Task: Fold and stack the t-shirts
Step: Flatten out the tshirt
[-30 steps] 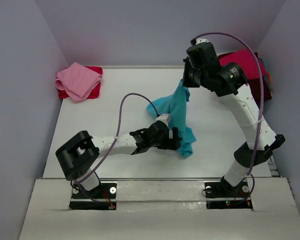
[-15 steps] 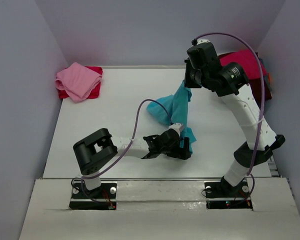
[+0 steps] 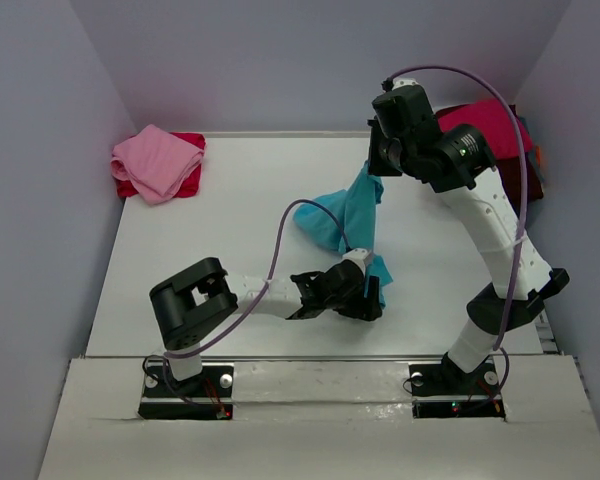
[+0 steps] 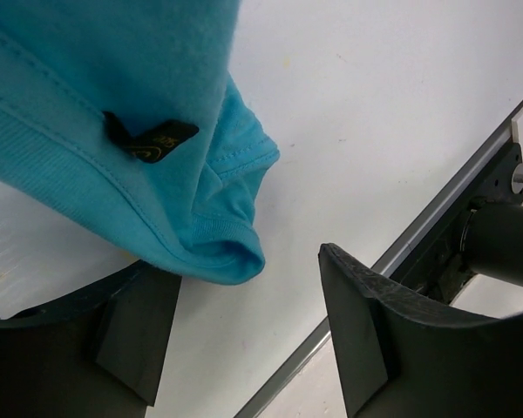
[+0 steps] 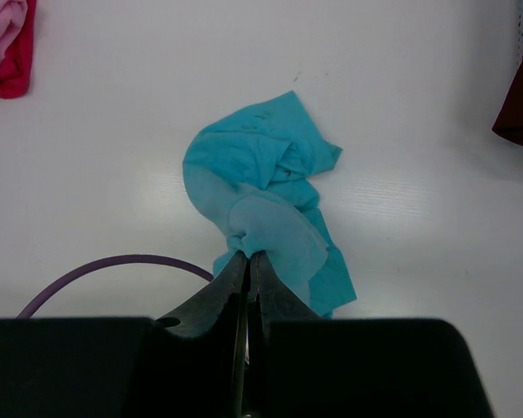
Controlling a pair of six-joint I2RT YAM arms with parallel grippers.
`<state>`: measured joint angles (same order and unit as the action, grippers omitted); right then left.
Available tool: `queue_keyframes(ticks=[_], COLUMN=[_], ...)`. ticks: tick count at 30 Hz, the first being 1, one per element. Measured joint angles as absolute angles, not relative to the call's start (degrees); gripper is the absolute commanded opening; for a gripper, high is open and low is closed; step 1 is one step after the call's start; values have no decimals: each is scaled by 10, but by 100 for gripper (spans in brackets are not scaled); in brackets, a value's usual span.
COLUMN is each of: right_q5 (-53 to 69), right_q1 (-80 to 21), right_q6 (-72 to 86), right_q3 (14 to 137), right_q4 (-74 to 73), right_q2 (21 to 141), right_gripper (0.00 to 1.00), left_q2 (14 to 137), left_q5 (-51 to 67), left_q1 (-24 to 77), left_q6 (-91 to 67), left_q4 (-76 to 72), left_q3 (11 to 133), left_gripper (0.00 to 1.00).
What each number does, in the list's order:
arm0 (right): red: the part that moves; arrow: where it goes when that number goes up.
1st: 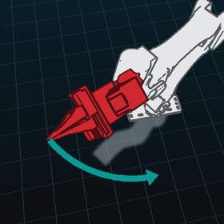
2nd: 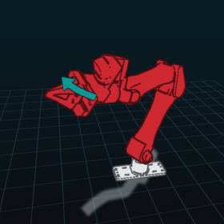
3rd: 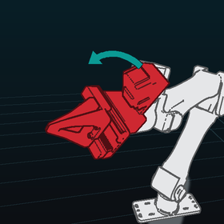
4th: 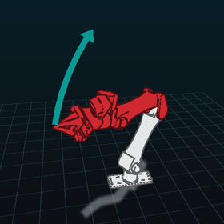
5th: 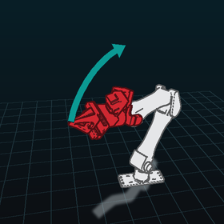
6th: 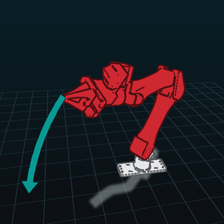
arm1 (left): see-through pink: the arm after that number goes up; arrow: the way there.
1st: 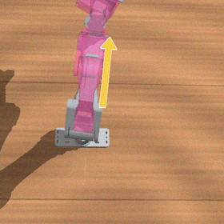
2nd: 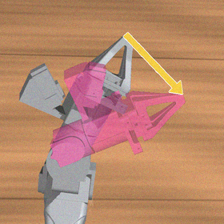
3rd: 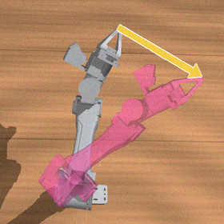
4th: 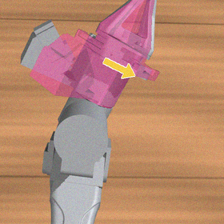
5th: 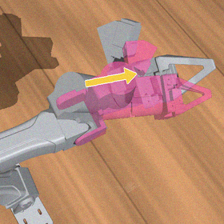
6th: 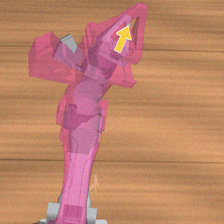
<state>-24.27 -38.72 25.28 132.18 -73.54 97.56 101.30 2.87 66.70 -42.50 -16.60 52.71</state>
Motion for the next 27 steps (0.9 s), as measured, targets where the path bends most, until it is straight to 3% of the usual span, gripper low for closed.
queue_keyframes(ticks=[11, 17, 20, 27], right_q5=[-245, -248, -248, -249], right_q1=[-387, -387, -387, -387], right_q6=[253, 253, 253, 253], right_q3=[1314, 1306, 1303, 1303], right_q4=[-735, -734, -733, -733], right_q2=[976, 975, 975, 975], right_gripper=[7, 7, 7, 7], left_q2=[1026, 1038, 1041, 1042], left_q5=[26, 27, 28, 29], left_q1=[672, 672, 672, 672], left_q6=[-428, -429, -431, -430], left_q4=[-159, -156, -156, -156], left_q3=[535, 541, 542, 542], left_gripper=[47, 41, 23, 6])
